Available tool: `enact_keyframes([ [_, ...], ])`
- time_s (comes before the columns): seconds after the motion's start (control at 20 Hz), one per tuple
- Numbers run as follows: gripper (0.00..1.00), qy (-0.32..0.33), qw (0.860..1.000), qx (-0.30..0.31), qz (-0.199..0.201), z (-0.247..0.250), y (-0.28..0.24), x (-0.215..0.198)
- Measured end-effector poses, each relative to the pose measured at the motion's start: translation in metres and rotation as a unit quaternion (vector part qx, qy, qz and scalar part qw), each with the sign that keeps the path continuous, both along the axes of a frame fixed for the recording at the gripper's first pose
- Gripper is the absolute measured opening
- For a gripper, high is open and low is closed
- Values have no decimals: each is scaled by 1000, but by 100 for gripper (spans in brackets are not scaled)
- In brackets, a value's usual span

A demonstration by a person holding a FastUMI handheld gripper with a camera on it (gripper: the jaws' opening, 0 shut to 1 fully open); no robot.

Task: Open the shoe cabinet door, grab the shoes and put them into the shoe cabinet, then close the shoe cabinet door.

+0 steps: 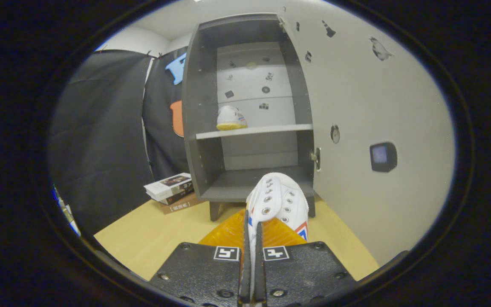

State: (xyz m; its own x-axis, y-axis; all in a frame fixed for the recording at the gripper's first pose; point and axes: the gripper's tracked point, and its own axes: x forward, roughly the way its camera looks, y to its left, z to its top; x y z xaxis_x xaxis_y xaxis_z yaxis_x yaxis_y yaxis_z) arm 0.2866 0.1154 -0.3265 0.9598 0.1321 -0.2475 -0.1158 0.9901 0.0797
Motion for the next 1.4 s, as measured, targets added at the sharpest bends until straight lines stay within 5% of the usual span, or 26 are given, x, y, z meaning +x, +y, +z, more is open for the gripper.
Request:
enact_keyframes([
  [0.85, 7, -77, 996, -41, -20, 210, 13, 151],
  [1.4, 7, -32, 996, -57, -60, 202, -6, 286],
])
